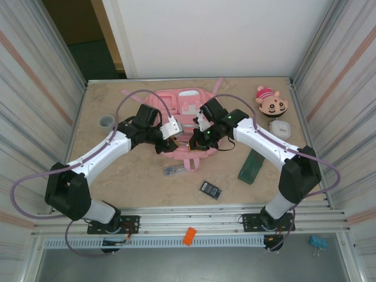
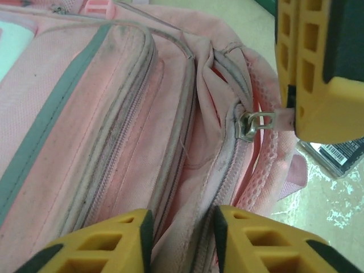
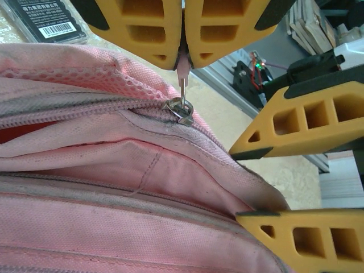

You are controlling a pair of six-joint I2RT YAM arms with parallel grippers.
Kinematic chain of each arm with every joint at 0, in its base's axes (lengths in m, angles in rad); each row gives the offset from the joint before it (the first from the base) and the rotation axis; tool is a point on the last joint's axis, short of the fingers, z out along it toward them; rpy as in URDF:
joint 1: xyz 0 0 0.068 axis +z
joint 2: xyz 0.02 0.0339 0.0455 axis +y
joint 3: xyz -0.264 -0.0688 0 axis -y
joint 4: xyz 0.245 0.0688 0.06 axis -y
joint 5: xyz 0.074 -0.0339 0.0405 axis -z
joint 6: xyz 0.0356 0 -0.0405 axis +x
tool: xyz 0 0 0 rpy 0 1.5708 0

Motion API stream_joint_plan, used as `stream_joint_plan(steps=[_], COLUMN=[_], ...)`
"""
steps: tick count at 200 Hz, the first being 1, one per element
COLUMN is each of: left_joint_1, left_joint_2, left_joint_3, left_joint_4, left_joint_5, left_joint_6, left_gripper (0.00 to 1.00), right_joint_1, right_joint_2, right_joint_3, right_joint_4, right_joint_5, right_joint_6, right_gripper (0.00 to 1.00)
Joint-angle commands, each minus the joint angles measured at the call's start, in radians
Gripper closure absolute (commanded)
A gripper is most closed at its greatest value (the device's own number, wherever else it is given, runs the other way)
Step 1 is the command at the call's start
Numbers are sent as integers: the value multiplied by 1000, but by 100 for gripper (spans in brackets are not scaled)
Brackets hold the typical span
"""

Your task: Pack books, pencil case, and school supplies into a backpack

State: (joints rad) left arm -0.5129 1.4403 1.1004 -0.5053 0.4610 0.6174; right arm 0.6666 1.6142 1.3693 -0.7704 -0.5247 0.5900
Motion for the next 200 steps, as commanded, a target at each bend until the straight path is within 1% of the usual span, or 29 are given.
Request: stream_joint_plan(steps=[1, 10, 17, 44, 67, 88, 111, 115, 121, 136, 142, 150, 159, 173, 188, 200], left_joint_1=[-7, -8, -4, 34, 62, 79, 82, 80, 79, 43, 19, -14, -47, -81, -102, -110], left_joint_2=[-14, -23, -33, -80, -120, -144, -162, -167, -173, -190, -195, -198, -194, -167, -120, -86], left_joint_3=[18, 11, 4, -24, -46, -62, -62, -59, -52, -32, -26, -22, -19, -9, 5, 14], left_joint_4=[-43, -51, -60, -90, -128, -159, -178, -177, -172, -145, -124, -93, -57, -27, -25, -26], left_joint_5=[-38, -58, -66, -40, -23, -18, -23, -17, -4, 19, 13, 1, -11, -21, -31, -42], left_joint_6=[126, 147, 164, 203, 247, 276, 278, 270, 252, 196, 174, 148, 119, 92, 91, 99], left_gripper=[86, 96, 100, 100, 100, 100, 100, 98, 89, 60, 52, 46, 39, 35, 34, 35], right_joint_1=[-17, -30, -46, -117, -146, -135, -92, -85, -77, -49, -39, -25, -13, 1, 11, 14], right_joint_2=[-60, -62, -65, -83, -74, -52, -51, -52, -51, -52, -51, -53, -53, -55, -61, -68], right_joint_3=[14, 13, 10, -32, -43, -29, -10, -8, -3, 14, 22, 32, 42, 49, 51, 49], right_joint_4=[23, 2, -21, -66, -104, -117, -81, -74, -65, -48, -43, -38, -33, -22, -7, 2], right_joint_5=[-69, -54, -34, 1, 12, -1, -34, -41, -49, -67, -72, -77, -81, -88, -94, -99], right_joint_6=[-38, -43, -48, -68, -112, -133, -139, -137, -135, -136, -134, -134, -134, -131, -127, -124], right_gripper=[100, 100, 100, 100, 100, 100, 100, 100, 100, 100, 100, 100, 100, 100, 100, 100])
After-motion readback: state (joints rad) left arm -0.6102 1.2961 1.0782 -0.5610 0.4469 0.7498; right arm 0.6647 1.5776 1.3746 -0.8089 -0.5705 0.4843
